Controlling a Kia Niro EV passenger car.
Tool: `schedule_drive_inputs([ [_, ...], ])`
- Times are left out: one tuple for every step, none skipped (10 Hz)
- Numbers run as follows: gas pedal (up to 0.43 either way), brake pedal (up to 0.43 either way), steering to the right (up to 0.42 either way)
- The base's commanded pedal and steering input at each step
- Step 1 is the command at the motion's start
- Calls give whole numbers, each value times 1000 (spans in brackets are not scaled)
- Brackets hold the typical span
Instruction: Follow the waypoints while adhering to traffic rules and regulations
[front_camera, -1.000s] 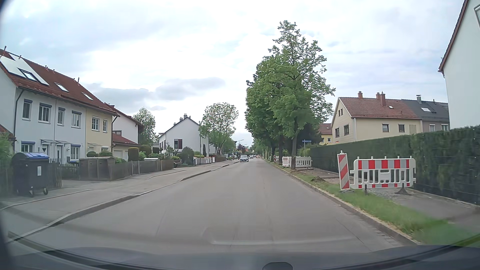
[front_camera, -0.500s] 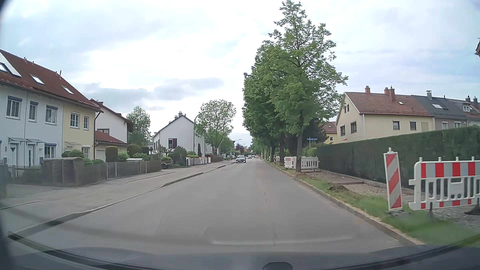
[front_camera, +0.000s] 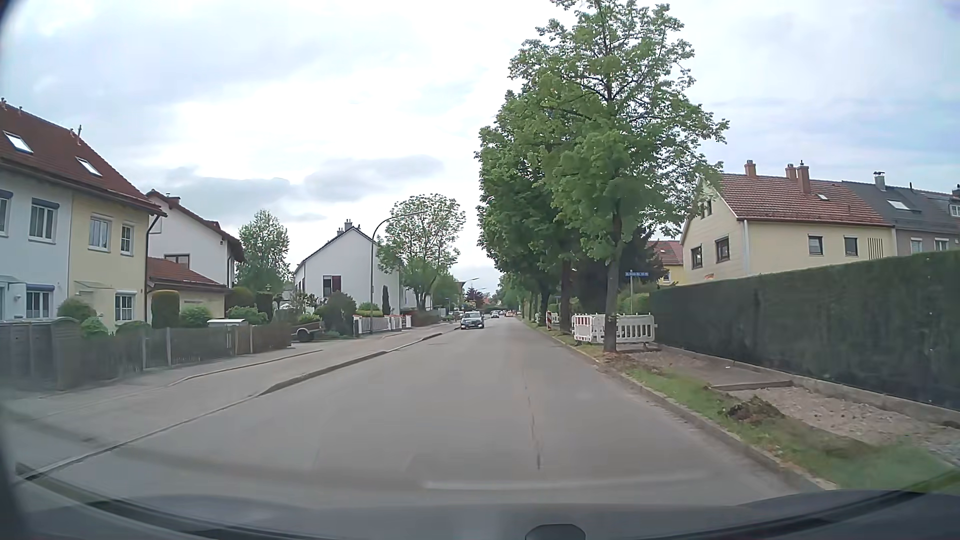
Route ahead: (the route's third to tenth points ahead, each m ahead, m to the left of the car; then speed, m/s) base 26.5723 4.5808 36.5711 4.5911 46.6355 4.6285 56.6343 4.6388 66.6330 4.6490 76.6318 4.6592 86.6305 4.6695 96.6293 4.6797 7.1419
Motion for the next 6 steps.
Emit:
schedule_drive_inputs([
  [87, 0, 2],
  [87, 0, 0],
  [87, 0, -1],
  [87, 0, -2],
  [87, 0, -2],
  [87, 0, -3],
])
